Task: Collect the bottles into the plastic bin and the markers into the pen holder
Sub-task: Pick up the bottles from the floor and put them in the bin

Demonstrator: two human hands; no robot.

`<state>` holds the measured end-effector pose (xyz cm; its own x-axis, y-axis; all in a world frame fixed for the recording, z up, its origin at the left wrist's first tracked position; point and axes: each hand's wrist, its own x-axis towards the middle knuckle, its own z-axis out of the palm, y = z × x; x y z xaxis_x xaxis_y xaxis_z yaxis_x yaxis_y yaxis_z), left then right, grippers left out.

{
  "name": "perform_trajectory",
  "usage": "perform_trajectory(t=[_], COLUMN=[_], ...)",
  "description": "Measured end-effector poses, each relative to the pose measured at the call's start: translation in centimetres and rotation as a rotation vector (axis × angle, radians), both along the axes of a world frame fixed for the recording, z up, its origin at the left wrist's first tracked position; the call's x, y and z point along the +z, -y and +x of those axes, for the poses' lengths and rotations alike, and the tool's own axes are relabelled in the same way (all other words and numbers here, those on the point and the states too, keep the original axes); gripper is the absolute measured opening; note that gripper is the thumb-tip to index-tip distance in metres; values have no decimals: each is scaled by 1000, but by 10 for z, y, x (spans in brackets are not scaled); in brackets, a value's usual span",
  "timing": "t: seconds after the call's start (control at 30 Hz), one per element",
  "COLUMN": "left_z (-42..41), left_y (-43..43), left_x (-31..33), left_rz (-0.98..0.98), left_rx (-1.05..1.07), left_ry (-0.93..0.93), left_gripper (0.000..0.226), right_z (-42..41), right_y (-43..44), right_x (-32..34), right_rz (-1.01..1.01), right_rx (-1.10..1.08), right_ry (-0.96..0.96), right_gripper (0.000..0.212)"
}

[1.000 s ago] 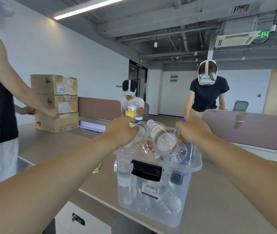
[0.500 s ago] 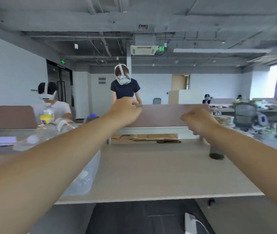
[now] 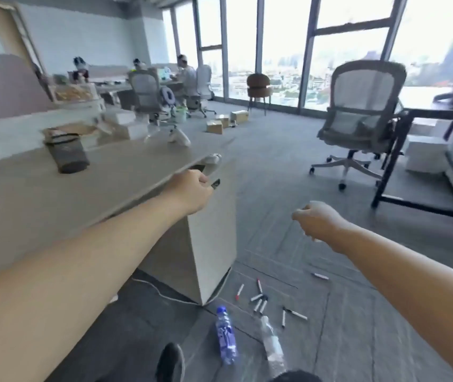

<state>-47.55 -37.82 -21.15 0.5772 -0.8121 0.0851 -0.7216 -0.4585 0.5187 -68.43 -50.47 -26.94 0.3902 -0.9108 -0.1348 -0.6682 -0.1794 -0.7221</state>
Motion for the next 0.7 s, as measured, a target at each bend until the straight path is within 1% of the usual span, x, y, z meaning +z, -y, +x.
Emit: perform_trajectory(t=[0.1, 0.2, 0.37, 0.5, 0.6, 0.7], left_z=[-6, -3, 16, 28, 29, 32], left_y=[58, 97, 127, 125, 123, 131], left_x=[-84, -175, -339, -458, -522, -577], left_rz=[133, 282, 524, 680, 739, 722], left_rx=[-92, -104, 20, 200, 327, 374], left_ry=[-94, -178, -308, -450, -559, -659], left_gripper=[43, 43, 40, 40, 52, 74], right_z=[-23, -24, -7, 9, 22, 33], right_y=[35, 53, 71, 80, 89, 96], right_x=[-80, -163, -302, -399, -451, -497], right_rz=[137, 273, 451, 550, 600, 619], right_rx=[-134, -191, -178, -165, -144, -143], right_ry=[-80, -180, -331, -430, -485, -488], right_gripper=[17, 16, 20, 36, 38, 39])
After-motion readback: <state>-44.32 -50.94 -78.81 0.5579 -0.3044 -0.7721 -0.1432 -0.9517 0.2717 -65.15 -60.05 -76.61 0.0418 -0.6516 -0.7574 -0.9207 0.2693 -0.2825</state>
